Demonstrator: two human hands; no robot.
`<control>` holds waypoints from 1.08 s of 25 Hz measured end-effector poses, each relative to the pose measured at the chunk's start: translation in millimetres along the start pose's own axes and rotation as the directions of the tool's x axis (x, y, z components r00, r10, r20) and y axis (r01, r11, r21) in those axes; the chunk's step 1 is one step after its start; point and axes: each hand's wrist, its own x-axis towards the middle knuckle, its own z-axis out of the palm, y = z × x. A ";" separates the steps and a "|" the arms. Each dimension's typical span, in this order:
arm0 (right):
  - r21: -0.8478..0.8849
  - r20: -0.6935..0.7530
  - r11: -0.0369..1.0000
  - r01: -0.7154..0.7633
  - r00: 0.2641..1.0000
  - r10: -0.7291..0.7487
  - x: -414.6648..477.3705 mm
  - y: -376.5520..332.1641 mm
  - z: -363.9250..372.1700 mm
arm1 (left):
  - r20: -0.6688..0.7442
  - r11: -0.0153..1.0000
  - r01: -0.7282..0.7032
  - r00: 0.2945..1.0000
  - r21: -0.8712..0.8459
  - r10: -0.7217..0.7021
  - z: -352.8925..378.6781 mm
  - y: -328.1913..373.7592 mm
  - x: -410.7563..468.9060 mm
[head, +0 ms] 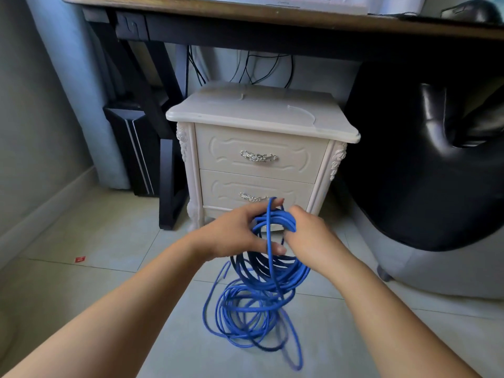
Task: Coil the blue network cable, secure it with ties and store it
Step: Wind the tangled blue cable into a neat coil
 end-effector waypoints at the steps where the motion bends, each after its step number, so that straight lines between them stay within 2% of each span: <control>1: -0.001 0.012 1.000 0.030 0.999 -0.030 -1.0 -2.1 2.4 | -0.004 1.000 -0.003 1.000 0.030 0.003 0.2 -2.7 0.6; 3: 0.077 0.023 0.996 0.047 0.999 -0.049 -2.4 -2.9 7.6 | -0.075 0.992 -0.019 0.997 0.125 0.028 -3.1 -5.2 0.7; 5: 0.232 0.030 0.972 0.043 0.998 -0.051 -1.3 -3.7 11.4 | -0.151 0.972 -0.017 0.987 0.233 0.053 -7.0 -5.5 -0.5; 7: 0.447 0.093 0.895 0.003 0.994 -0.049 -3.2 -6.8 12.2 | -0.166 0.948 -0.033 0.982 0.317 0.090 -9.7 -5.2 -0.9; 9: 0.612 0.188 0.791 -0.018 0.974 -0.124 -5.1 -9.2 10.7 | -0.151 0.923 -0.058 0.981 0.381 0.124 -11.9 -3.4 -2.1; 11: 0.795 0.232 0.603 -0.063 0.951 -0.206 -2.4 -10.0 9.2 | -0.172 0.917 -0.066 0.975 0.393 0.144 -16.9 -1.8 -3.2; 12: 0.883 0.221 0.456 -0.113 0.957 -0.190 1.2 -9.6 6.4 | -0.209 0.923 -0.064 0.966 0.380 0.153 -20.8 -2.0 -3.1; 14: 0.970 0.208 0.142 -0.197 0.976 -0.070 11.3 -5.8 -6.4 | -0.310 0.938 -0.033 0.939 0.345 0.147 -29.5 -6.3 -3.5; 15: 0.976 0.214 0.033 -0.214 0.977 0.012 16.4 -2.7 -13.8 | -0.361 0.943 -0.016 0.921 0.331 0.143 -33.9 -10.0 -4.0; 17: 0.966 0.246 -0.121 -0.227 0.953 0.176 22.5 7.6 -20.7 | -0.451 0.955 -0.007 0.881 0.296 0.146 -41.8 -17.6 -5.2; 18: 0.965 0.251 -0.145 -0.218 0.930 0.270 23.2 13.1 -21.7 | -0.488 0.962 -0.014 0.860 0.271 0.150 -45.6 -20.2 -6.0; 19: 0.969 0.245 -0.119 -0.217 0.899 0.362 24.9 20.7 -21.7 | -0.518 0.967 -0.027 0.840 0.253 0.159 -48.7 -20.4 -7.5; 20: 0.968 0.244 -0.050 -0.247 0.870 0.428 26.2 28.4 -21.4 | -0.548 0.969 -0.044 0.818 0.241 0.173 -51.5 -19.8 -9.4; 22: 0.928 0.253 0.130 -0.350 0.846 0.470 25.5 38.3 -23.9 | -0.599 0.972 -0.079 0.776 0.221 0.199 -56.2 -16.0 -13.6; 23: 0.865 0.231 0.293 -0.408 0.841 0.489 23.5 39.4 -26.6 | -0.613 0.973 -0.097 0.762 0.210 0.208 -58.1 -13.5 -16.0; 24: 0.714 0.163 0.531 -0.456 0.846 0.507 22.3 39.0 -27.9 | -0.617 0.973 -0.114 0.757 0.201 0.216 -59.2 -11.1 -18.1; 25: 0.491 0.041 0.738 -0.462 0.859 0.510 20.5 37.0 -28.4 | -0.610 0.972 -0.129 0.760 0.195 0.223 -59.4 -8.9 -19.8; 26: 0.306 -0.103 0.867 -0.394 0.891 0.441 16.9 31.4 -29.3 | -0.592 0.972 -0.139 0.774 0.190 0.226 -58.0 -6.9 -20.9; 27: 0.270 -0.179 0.926 -0.262 0.932 0.316 12.8 21.9 -30.1 | -0.565 0.972 -0.147 0.793 0.186 0.228 -55.8 -5.4 -21.0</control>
